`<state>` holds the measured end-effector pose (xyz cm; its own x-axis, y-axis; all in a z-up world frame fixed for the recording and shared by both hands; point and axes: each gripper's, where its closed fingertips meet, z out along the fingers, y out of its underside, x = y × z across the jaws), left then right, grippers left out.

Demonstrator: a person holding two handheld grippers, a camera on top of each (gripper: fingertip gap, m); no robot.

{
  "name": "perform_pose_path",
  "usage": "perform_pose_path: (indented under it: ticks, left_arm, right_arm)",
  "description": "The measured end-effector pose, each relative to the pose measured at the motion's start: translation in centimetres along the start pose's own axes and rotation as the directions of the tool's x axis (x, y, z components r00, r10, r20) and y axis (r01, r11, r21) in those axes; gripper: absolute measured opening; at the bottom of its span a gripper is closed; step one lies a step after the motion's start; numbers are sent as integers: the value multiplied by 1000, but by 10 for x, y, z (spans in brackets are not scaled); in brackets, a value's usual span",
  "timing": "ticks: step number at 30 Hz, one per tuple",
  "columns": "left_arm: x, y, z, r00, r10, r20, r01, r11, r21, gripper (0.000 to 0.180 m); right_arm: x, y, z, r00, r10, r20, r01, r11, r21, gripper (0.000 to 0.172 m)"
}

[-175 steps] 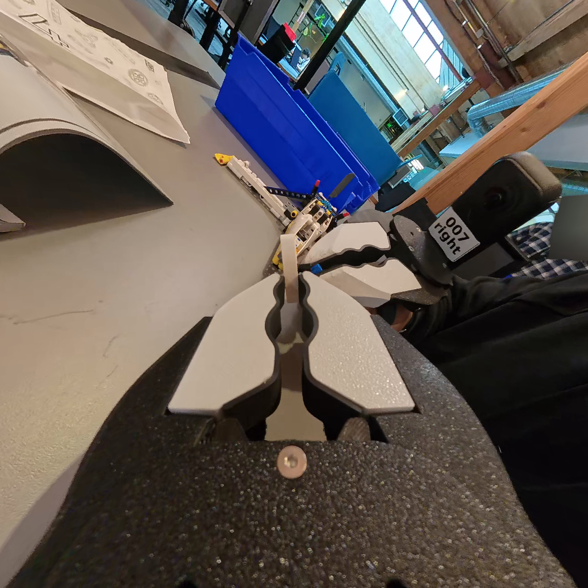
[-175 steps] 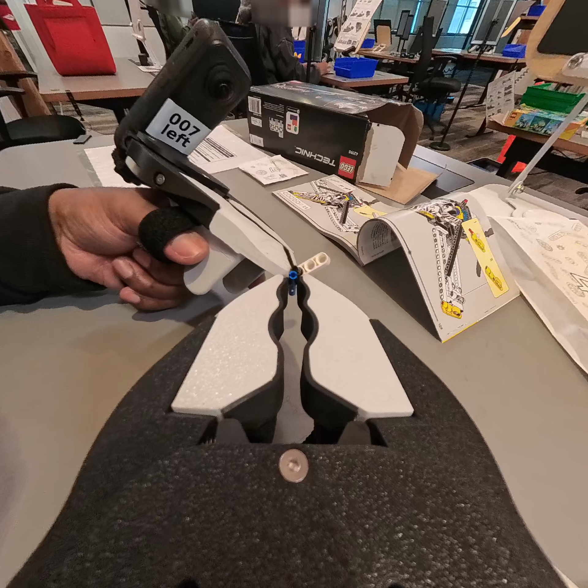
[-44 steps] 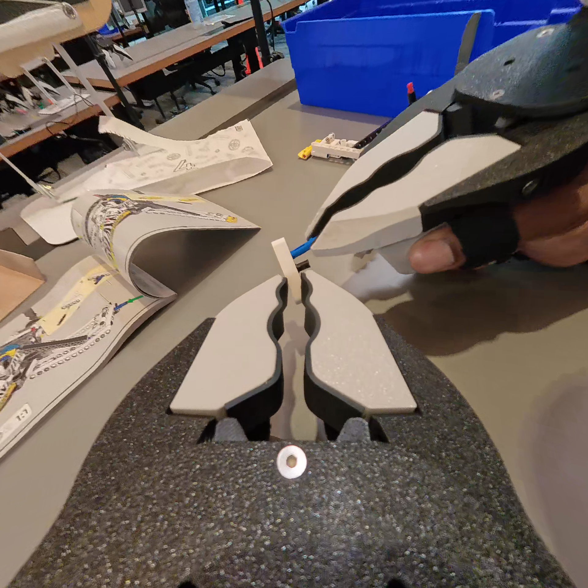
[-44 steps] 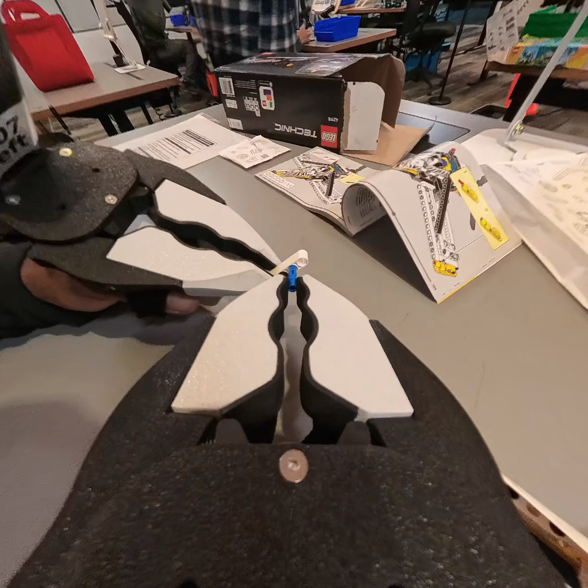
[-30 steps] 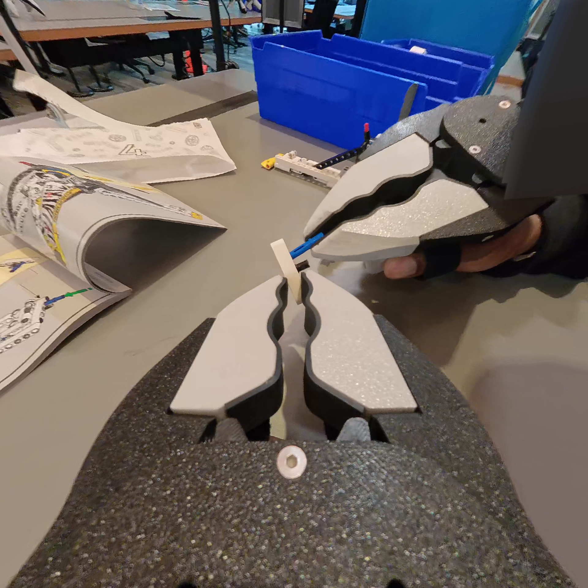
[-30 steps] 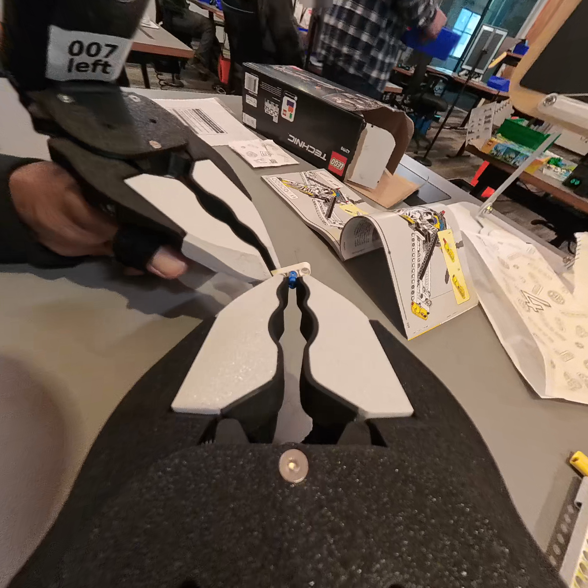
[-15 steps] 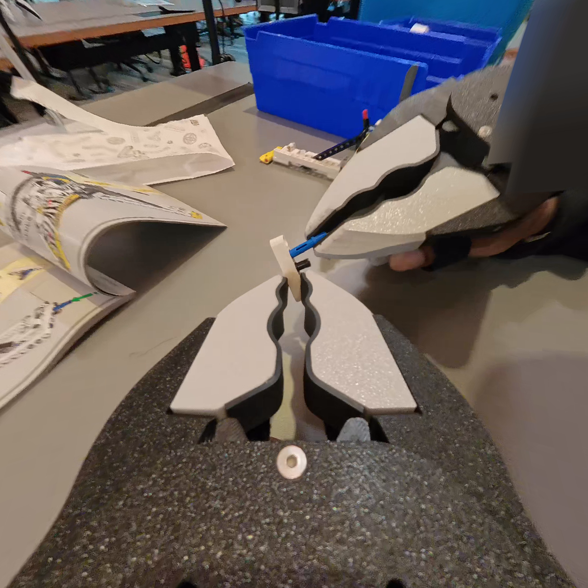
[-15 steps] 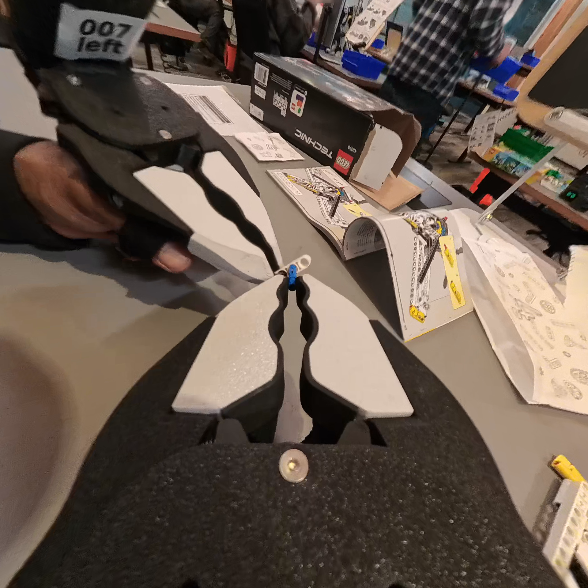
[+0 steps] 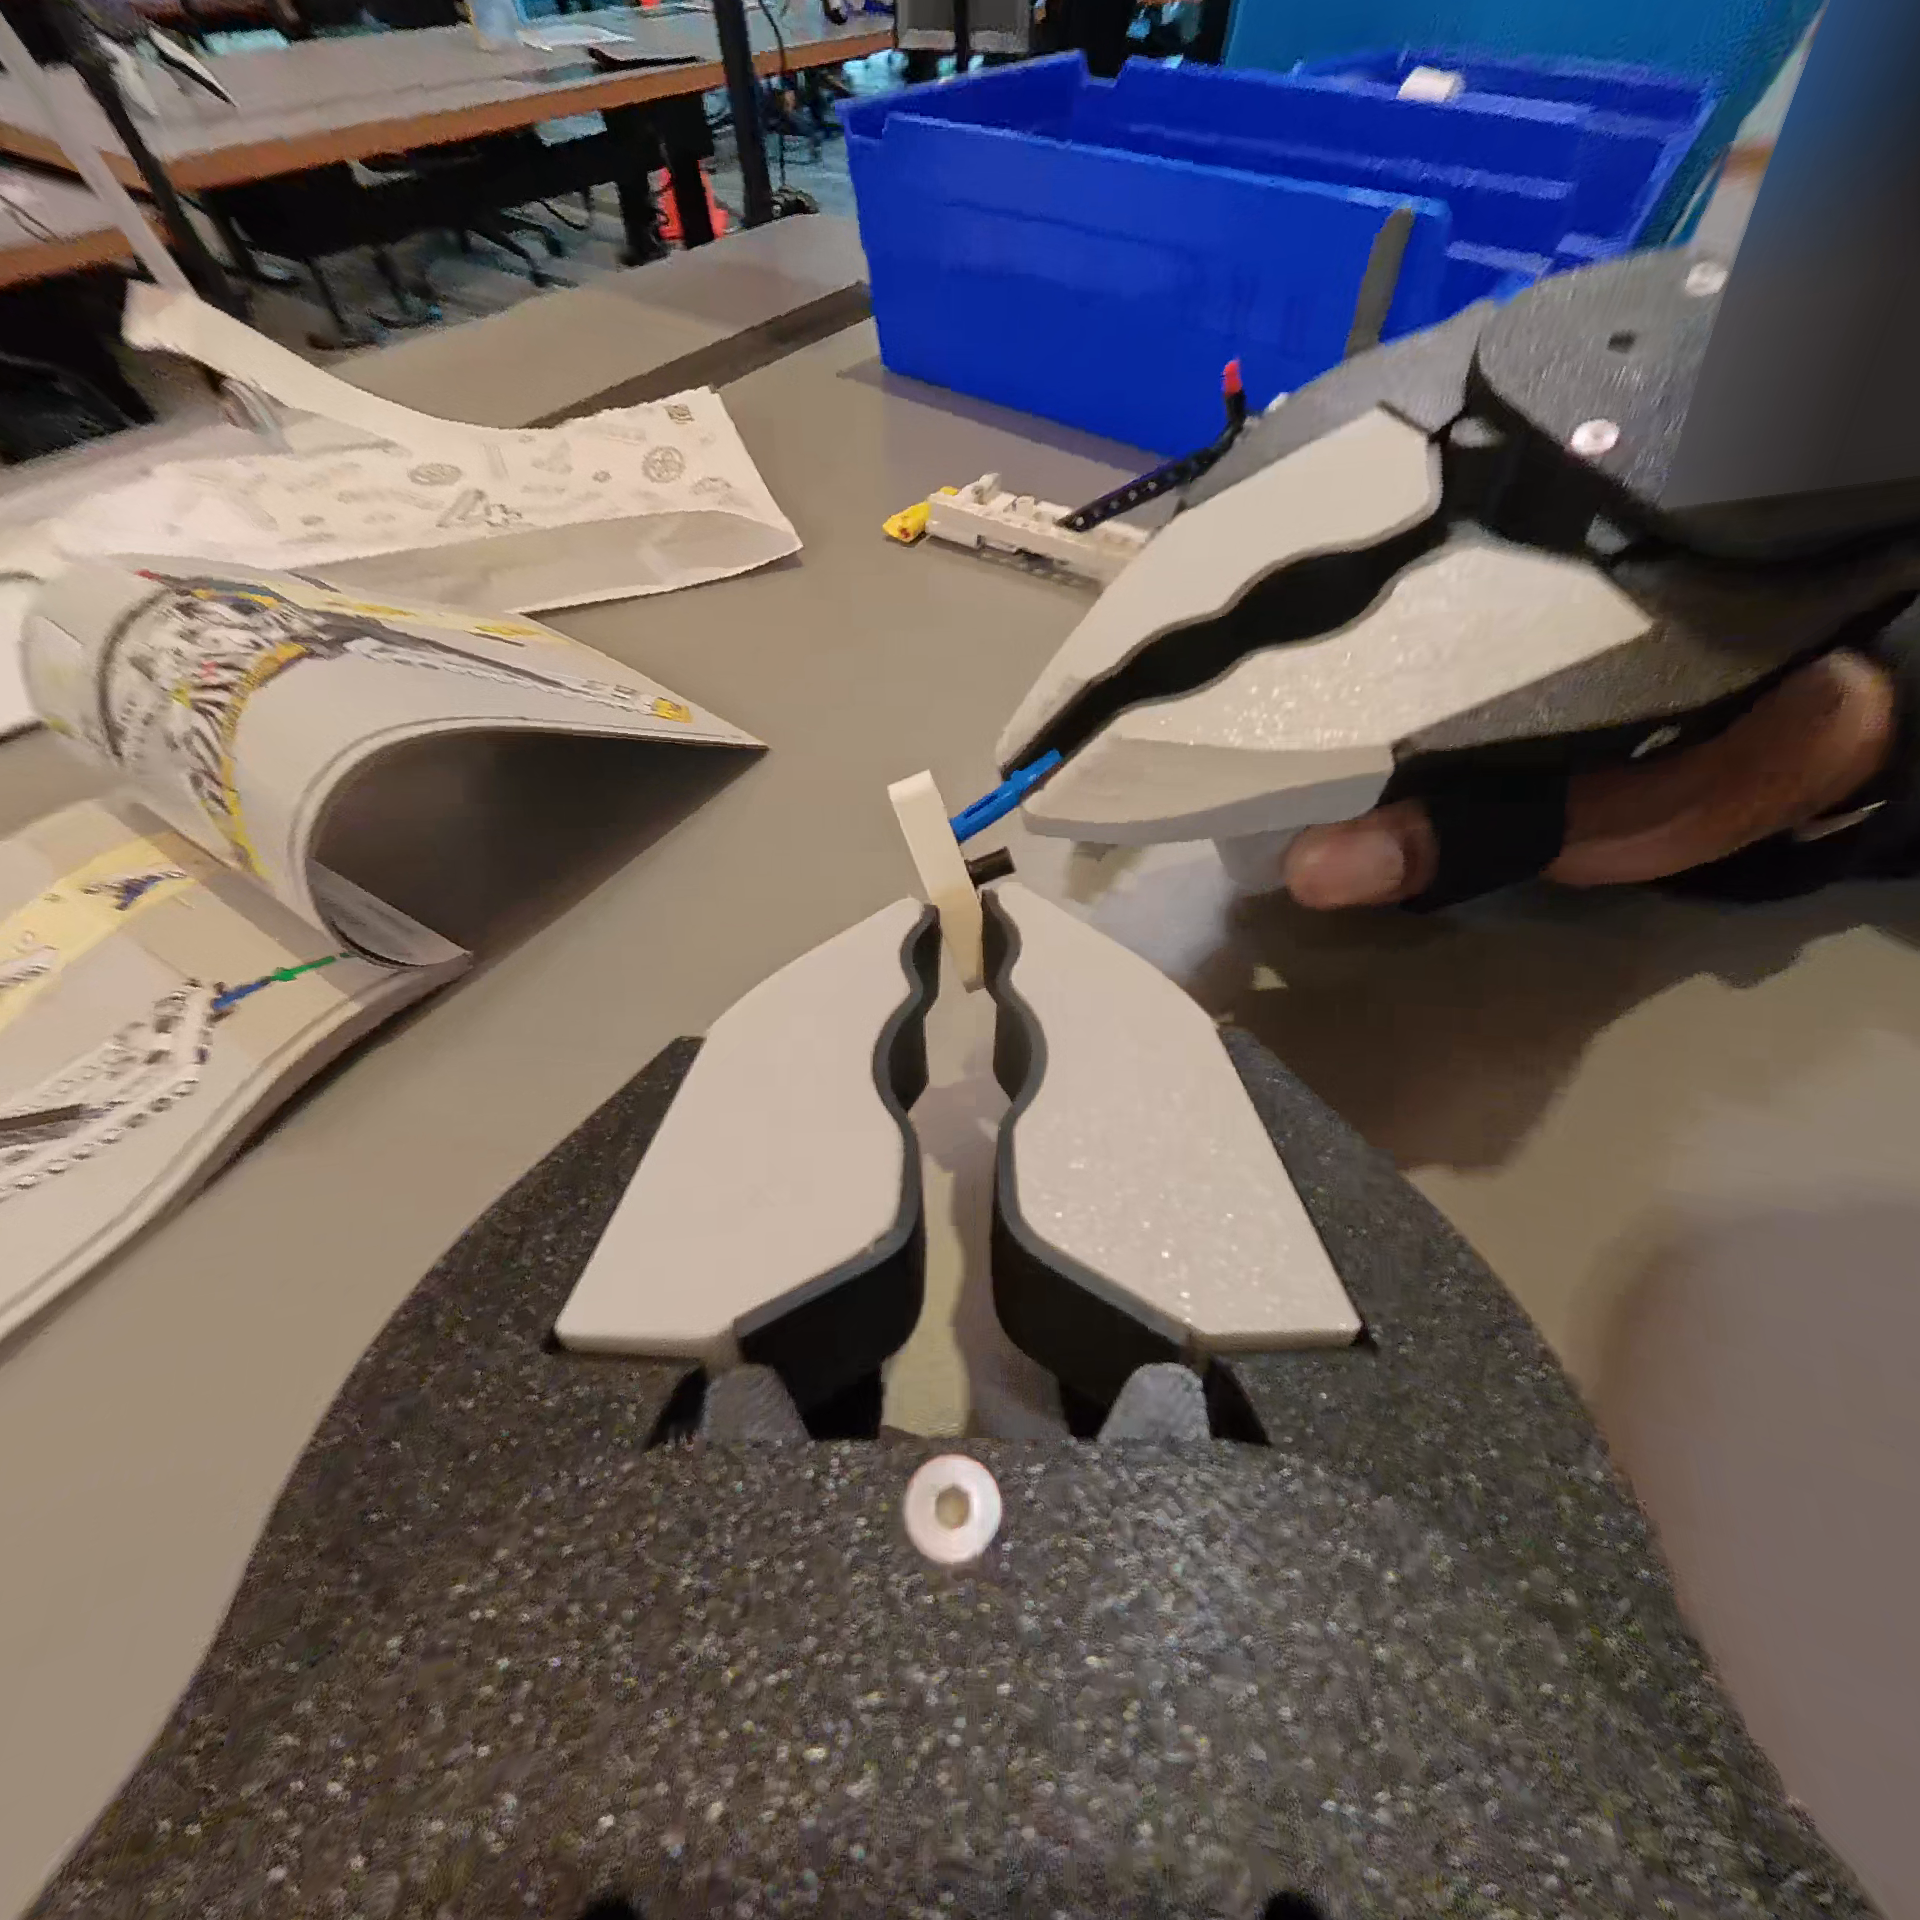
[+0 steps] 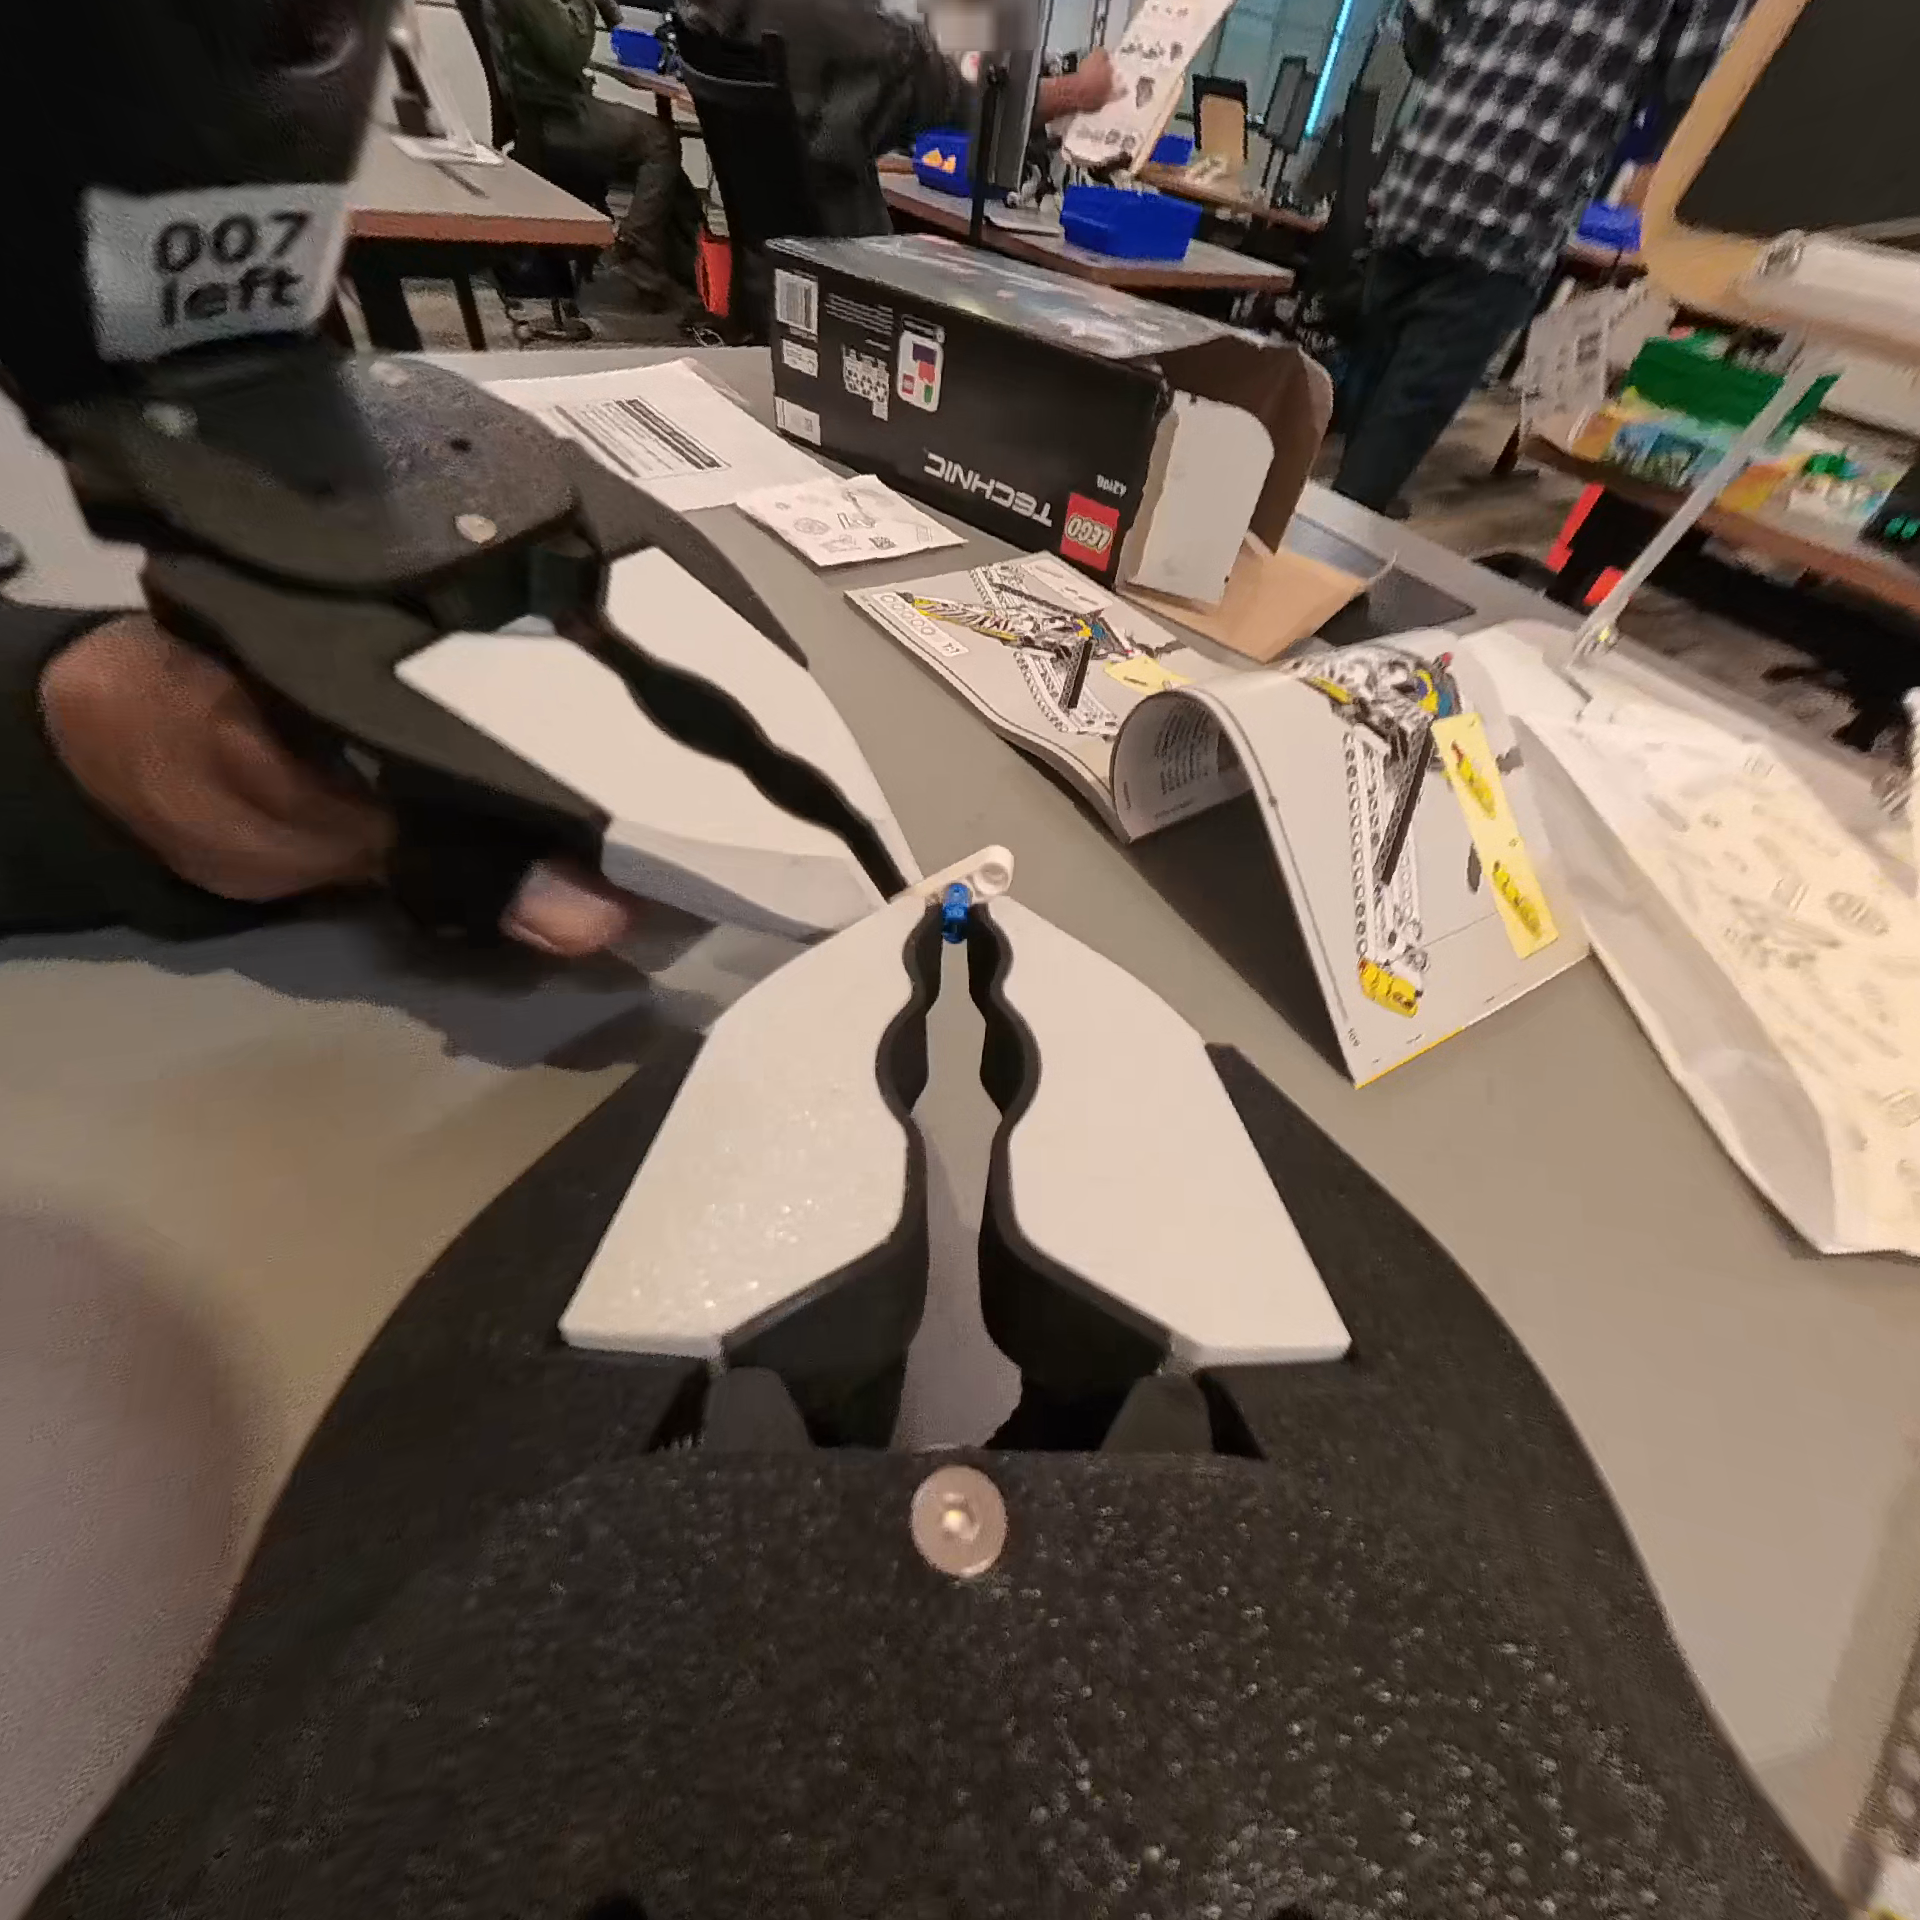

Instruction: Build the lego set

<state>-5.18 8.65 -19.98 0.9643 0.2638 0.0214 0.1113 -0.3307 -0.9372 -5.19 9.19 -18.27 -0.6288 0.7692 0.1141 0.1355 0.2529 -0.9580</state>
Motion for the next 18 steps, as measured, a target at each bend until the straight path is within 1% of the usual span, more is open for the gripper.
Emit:
perform_pose_path:
  ticks: [4,7,9,14,18]
  left_arm:
    - [4,0,-3,989,-105,-103,105,994,1,7]
    - [9,1,-4,977,-143,-158,142,990,-18,7]
    - [11,1,-4,969,-164,-184,162,986,-28,7]
    - [11,4,-4,957,-204,-208,197,979,-54,7]
    - [6,8,-3,967,-195,-164,184,980,-80,7]
  right_arm:
    - [-3,-5,0,989,-144,-5,145,989,25,4]
    - [-7,-6,0,966,-260,-7,260,965,31,4]
    - [-9,-5,-1,955,-297,4,297,955,30,4]
    - [-10,-2,-3,960,-276,42,275,961,33,4]
    - [-14,8,-6,974,-193,121,196,981,-12,4]
